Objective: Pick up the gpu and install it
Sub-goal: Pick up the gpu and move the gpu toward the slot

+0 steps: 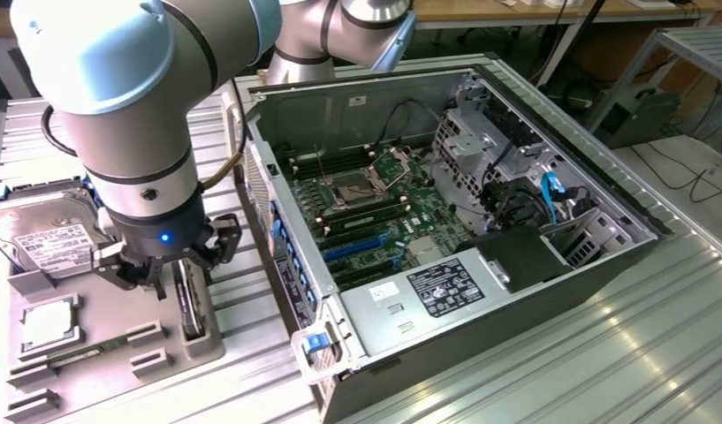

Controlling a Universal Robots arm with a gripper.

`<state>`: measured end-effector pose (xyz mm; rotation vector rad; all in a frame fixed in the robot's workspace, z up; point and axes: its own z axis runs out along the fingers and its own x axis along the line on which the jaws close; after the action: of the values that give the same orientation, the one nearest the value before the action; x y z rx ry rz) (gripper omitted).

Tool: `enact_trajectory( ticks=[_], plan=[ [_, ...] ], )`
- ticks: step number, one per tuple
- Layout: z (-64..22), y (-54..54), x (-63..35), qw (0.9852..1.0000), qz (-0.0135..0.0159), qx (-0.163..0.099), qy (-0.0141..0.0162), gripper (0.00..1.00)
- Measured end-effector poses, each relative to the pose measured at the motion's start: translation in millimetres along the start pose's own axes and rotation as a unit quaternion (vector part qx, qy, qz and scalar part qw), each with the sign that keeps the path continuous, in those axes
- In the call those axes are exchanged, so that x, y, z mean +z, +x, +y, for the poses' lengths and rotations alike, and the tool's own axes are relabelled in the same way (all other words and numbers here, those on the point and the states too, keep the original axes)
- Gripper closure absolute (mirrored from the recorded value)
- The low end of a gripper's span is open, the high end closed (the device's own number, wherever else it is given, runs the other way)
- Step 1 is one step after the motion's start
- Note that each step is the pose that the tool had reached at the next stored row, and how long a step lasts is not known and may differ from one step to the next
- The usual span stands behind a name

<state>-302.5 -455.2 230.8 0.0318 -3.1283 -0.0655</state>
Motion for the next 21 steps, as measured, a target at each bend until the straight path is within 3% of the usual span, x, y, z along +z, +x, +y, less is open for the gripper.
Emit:
enact_trajectory(
  ticks=[3, 4, 21],
  plan=[
    [0.0, 0.0, 0.0, 1.0, 0.0, 0.0, 0.0, 0.48],
    [0.0, 0.0, 0.0, 1.0, 0.0, 0.0, 0.0, 0.55],
    [4.2, -0.1, 0.4, 1.0, 0.0, 0.0, -0.0014, 0.55]
  ],
)
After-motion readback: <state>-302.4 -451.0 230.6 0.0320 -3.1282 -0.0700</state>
